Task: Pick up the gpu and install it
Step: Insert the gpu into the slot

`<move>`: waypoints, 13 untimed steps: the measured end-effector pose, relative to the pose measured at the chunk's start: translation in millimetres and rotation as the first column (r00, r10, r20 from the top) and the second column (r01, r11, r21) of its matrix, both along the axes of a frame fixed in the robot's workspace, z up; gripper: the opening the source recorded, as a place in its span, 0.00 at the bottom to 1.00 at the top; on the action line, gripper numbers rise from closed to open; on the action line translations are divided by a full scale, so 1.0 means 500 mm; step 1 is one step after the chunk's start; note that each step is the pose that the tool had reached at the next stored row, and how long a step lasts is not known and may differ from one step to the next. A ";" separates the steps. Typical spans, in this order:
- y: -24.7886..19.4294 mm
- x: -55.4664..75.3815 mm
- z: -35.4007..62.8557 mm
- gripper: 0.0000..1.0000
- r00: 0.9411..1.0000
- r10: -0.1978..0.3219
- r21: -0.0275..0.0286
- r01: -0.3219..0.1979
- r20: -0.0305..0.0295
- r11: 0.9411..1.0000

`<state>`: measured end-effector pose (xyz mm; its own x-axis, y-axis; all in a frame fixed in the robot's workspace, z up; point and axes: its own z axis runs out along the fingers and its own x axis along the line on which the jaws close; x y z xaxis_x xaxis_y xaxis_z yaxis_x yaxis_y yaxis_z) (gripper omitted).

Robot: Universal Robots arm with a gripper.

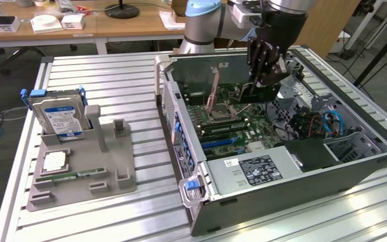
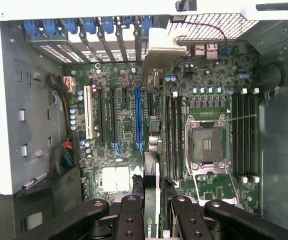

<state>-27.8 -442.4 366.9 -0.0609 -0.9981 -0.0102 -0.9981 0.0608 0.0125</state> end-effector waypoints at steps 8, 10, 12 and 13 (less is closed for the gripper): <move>0.0002 -0.002 -0.011 0.26 1.000 0.000 0.000 0.000 0.013 1.000; 0.0002 -0.004 -0.013 0.26 1.000 0.000 0.000 0.000 0.014 1.000; 0.0001 -0.004 -0.014 0.26 1.000 0.000 0.000 0.000 0.014 1.000; 0.0001 -0.004 -0.014 0.26 1.000 0.000 0.000 0.000 0.014 1.000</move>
